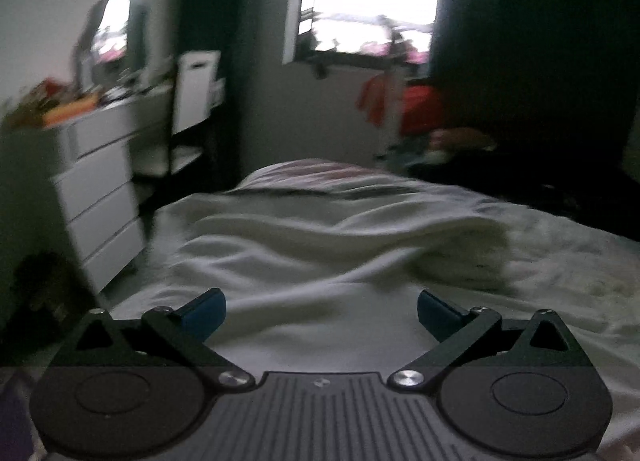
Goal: Fold clothes
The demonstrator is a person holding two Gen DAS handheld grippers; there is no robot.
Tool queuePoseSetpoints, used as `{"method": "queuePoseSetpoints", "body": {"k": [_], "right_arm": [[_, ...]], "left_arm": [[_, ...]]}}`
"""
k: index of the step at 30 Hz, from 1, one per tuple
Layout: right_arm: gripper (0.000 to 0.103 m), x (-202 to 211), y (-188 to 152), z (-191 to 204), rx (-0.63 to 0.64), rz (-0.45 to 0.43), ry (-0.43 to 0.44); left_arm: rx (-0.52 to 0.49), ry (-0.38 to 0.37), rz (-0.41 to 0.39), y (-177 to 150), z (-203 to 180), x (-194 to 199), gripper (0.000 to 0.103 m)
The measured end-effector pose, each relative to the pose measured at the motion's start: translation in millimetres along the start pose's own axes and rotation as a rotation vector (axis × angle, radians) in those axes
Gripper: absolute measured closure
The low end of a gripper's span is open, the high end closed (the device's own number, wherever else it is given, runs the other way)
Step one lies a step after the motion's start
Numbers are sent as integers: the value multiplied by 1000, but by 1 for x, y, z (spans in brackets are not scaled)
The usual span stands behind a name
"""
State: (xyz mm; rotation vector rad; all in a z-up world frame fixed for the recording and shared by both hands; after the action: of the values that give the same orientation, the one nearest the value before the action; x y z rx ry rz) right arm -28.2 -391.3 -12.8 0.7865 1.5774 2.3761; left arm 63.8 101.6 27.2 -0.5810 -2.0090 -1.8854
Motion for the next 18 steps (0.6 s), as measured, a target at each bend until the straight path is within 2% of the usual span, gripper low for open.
{"method": "queuePoseSetpoints", "body": {"k": [4,10,14,18], "right_arm": [[19,12,-13,29,79,-20,81],[19,19,-41,67,157,-8,156],[19,17,-54,89,185,0,181],[19,12,-62,104,220,4,180]], "left_arm": [[-63,-30,9,-15,-42,-22,0],[-131,-62,-32,-40,-74,-35,0],[-84,-107,-61,-54,-70,-34,0],[-29,-125,-43,-67,-59,-38,0]]}}
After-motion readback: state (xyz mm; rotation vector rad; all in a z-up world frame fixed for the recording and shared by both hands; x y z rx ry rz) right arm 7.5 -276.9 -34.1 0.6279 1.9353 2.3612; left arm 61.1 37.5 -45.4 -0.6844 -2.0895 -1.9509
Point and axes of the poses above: each gripper's, at about its wrist camera, not at the fingertips, and x roughly against the way its jaws point, z to its left, y to its top, the point moved 2 cm from there along -x, roughly the way its jaws point, and after that the axes turned 4 degrees about -y, right-handed, at the moved point
